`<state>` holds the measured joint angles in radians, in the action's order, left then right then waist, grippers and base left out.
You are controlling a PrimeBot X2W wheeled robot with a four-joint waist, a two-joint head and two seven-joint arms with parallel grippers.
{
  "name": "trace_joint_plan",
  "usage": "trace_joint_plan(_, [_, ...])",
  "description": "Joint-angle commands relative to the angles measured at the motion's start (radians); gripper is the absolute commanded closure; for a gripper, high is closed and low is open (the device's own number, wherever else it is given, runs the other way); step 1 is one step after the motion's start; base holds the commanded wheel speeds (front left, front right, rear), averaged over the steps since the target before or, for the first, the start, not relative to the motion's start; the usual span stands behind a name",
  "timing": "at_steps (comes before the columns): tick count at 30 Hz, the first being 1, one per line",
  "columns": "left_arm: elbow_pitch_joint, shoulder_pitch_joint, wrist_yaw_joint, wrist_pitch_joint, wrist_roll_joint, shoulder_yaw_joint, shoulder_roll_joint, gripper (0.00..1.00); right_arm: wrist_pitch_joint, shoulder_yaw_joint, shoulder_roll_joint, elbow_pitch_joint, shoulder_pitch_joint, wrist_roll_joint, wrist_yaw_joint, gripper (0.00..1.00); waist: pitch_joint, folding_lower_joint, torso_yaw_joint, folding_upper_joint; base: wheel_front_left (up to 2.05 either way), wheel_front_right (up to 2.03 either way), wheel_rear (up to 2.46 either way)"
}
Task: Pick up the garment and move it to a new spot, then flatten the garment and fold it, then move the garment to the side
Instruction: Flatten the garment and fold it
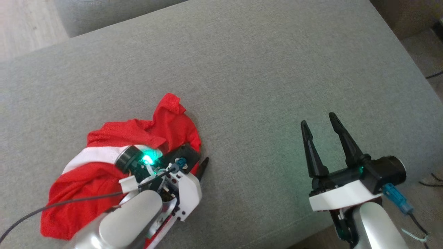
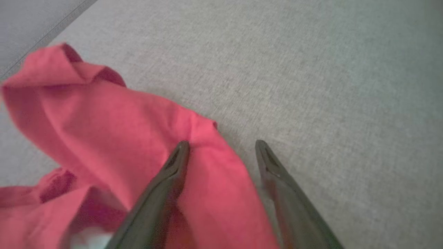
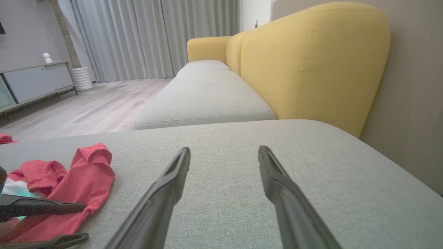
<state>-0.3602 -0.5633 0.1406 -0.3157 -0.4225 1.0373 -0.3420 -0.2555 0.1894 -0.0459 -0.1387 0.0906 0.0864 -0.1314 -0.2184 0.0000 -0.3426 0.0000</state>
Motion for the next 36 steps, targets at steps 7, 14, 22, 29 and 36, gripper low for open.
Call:
trace_joint_plan(7, [-0.017,-0.026,0.003,0.003,-0.038,-0.047,-0.033,1.00,-0.006,0.026,-0.004,0.031,0.015,-0.006,0.001,0.00,0.008,0.0000,0.025,0.0000,0.00,0.00,0.00])
trace_joint_plan(14, [-0.027,-0.037,0.004,0.076,-0.067,-0.076,0.006,1.00,-0.006,0.030,-0.004,0.026,0.016,-0.005,0.001,0.00,0.008,0.0000,0.010,0.0000,0.00,0.00,0.00])
trace_joint_plan(22, [0.049,0.013,-0.084,0.155,-0.224,-0.143,0.062,1.00,-0.006,0.022,-0.004,0.020,0.002,-0.009,0.001,0.00,0.020,0.0000,-0.017,0.0000,0.00,0.00,0.00])
trace_joint_plan(29, [0.144,0.061,-0.203,0.138,-0.354,-0.144,0.069,1.00,-0.006,0.017,-0.004,0.017,-0.001,-0.020,0.001,0.00,0.022,0.0000,-0.029,0.0000,0.00,0.00,0.00])
trace_joint_plan(36, [0.030,0.059,-0.163,0.213,-0.411,-0.217,0.111,1.00,-0.006,0.035,-0.004,0.017,0.011,-0.023,0.001,0.00,0.015,0.0000,-0.047,0.0000,0.00,0.00,0.00])
